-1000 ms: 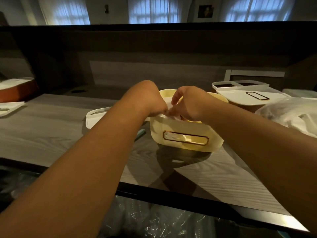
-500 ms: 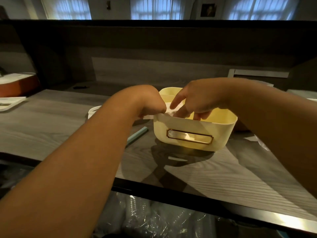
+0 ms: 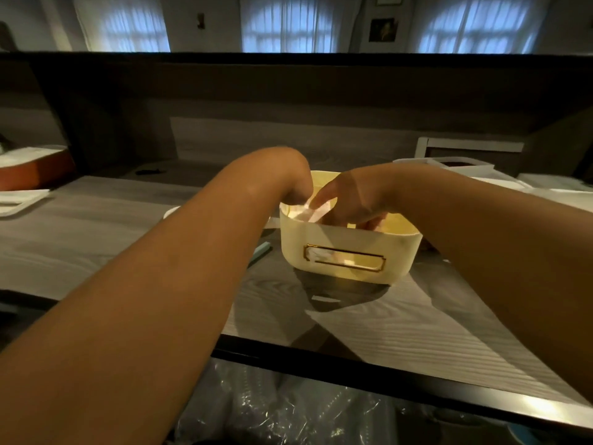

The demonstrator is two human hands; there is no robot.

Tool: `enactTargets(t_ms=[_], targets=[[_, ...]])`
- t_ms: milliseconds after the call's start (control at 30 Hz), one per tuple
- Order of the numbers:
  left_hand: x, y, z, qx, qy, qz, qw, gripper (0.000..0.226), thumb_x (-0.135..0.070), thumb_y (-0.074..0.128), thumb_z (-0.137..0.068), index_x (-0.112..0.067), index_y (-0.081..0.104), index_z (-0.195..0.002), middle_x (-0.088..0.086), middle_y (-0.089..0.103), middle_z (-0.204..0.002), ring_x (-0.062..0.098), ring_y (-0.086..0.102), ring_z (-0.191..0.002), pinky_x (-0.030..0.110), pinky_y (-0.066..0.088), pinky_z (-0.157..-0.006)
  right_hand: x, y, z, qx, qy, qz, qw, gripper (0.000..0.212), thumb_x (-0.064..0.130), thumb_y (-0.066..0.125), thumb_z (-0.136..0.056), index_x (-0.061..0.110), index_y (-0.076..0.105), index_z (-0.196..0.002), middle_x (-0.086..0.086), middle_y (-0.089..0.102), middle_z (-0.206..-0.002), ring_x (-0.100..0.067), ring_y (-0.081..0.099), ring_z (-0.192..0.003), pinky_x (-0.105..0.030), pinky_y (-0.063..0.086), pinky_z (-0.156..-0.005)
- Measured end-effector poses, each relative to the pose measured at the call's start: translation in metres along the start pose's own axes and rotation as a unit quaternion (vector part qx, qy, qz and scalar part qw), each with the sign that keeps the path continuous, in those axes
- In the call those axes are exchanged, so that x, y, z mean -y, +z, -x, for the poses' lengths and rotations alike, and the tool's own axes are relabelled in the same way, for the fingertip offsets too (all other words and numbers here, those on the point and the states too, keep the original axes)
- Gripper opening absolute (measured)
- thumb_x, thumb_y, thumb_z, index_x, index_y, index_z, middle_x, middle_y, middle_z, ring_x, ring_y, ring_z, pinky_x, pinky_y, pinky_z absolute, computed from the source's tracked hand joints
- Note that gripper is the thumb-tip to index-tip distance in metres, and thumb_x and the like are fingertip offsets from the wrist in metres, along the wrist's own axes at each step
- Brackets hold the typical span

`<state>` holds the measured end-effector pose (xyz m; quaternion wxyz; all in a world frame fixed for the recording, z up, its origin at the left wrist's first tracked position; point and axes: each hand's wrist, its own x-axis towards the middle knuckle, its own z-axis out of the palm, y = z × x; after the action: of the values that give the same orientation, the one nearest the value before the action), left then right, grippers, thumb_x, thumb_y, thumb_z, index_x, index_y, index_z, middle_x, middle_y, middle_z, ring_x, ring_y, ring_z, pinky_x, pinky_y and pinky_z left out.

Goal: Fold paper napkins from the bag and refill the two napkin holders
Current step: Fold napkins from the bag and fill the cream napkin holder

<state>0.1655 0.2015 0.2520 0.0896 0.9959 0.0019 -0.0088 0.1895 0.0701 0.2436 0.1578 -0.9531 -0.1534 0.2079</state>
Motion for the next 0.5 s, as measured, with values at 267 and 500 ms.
enactTargets(t_ms=[267, 500], targets=[[-0.088, -0.01, 0.04, -0.142, 0.169, 0.219, 0.95, 0.034, -0.002, 0.052, -0.095, -0.02, 0.072, -0.116, -0.002, 0.062, -0.107, 0.015, 0.057, -0.101, 0.026, 0.048, -0.08, -0.067, -0.029, 0.085, -0.241, 0.015, -0.038, 0.97, 0.037, 0.032, 0.069, -0.093, 0.03, 0.062, -0.128, 0.002, 0.071, -0.088, -0.014, 0.071, -0.071, -0.025, 0.051, -0.056], [-0.194, 0.047, 0.055, -0.026, 0.271, 0.37, 0.888, 0.034, 0.004, 0.052, -0.094, -0.019, 0.07, -0.11, 0.001, 0.07, -0.102, 0.016, 0.068, -0.094, 0.038, 0.059, -0.088, -0.179, 0.0, 0.155, -0.407, 0.108, 0.021, 0.907, 0.014, 0.015, 0.055, -0.1, 0.023, 0.063, -0.092, 0.005, 0.059, -0.075, -0.012, 0.057, -0.066, -0.021, 0.04, -0.053]])
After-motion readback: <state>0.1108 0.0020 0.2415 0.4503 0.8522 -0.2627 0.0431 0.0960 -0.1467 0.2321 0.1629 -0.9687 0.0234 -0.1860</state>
